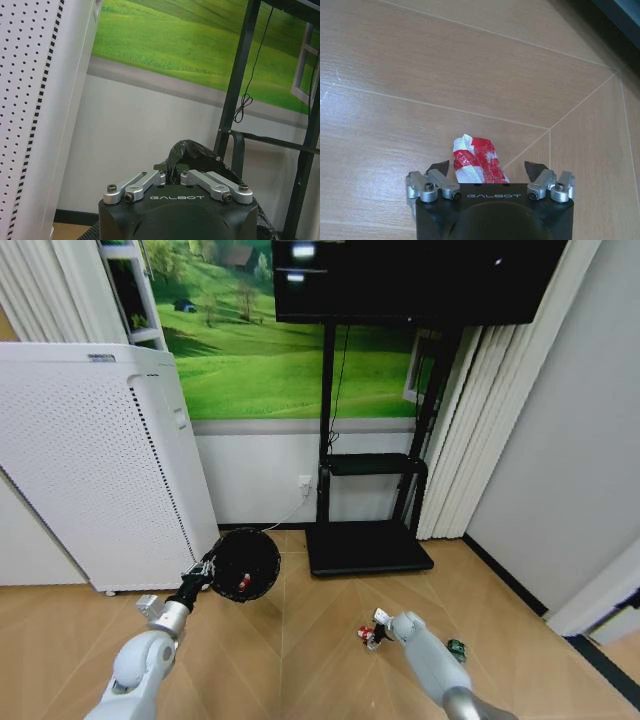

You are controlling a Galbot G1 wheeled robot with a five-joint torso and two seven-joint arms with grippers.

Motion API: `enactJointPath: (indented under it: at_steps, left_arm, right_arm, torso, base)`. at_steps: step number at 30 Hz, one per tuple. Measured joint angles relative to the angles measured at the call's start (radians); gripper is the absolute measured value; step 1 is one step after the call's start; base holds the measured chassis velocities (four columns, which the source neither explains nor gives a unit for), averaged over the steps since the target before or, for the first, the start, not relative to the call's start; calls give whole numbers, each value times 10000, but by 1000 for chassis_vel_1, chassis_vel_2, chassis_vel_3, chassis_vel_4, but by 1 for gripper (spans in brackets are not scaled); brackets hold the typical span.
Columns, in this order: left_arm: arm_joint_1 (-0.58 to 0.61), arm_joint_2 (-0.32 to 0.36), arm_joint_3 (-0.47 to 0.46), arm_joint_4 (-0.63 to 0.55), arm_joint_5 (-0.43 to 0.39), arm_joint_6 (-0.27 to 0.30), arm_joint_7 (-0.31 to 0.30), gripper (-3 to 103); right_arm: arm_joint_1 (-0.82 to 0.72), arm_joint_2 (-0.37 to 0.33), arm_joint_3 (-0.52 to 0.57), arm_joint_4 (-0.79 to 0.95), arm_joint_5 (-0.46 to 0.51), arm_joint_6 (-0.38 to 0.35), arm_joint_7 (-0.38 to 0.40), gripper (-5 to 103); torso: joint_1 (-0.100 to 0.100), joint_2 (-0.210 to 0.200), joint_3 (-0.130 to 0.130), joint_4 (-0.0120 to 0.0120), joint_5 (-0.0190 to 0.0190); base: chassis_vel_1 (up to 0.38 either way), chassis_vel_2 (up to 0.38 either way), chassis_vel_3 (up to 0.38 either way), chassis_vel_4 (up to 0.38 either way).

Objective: Pick up the trash bin and place the garbage on the floor into it.

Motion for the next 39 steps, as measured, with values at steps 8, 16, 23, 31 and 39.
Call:
enactJointPath:
  at_steps: [8, 16, 23, 31, 39]
  left_arm:
    - [1, 29, -33, -4, -53, 0, 44, 7]
    - [-4, 104, -51, -96, -118, 5, 46, 7]
    - [-68, 55, 77, -107, 36, 34, 43, 7]
    - [-22, 27, 150, -151, 283, 44, 41, 7]
    - [-155, -159, 382, 596, 488, -45, 190, 7]
  right_arm:
    - [-44, -12, 0, 118, -91, -8, -80, 56]
    - [-193, 8, 128, 245, -80, 19, -47, 35]
    - [-973, -247, 310, 1398, 948, -284, 187, 22]
    - [-1841, -607, 893, 3420, 2627, -727, 433, 22]
    - [-2507, -452, 2187, 6233, 5080, -1345, 1532, 22]
  torso:
    - [0, 0, 0, -2, -1]
    - [-1, 2, -3, 1, -4]
    - [0, 0, 1, -8, 5]
    - [0, 0, 1, -1, 0]
    - [0, 1, 0, 0, 3]
  base:
    - [0, 0, 0, 0]
    - [0, 0, 0, 0]
    - [0, 0, 0, 0]
    - [0, 0, 0, 0]
    - [0, 0, 0, 0]
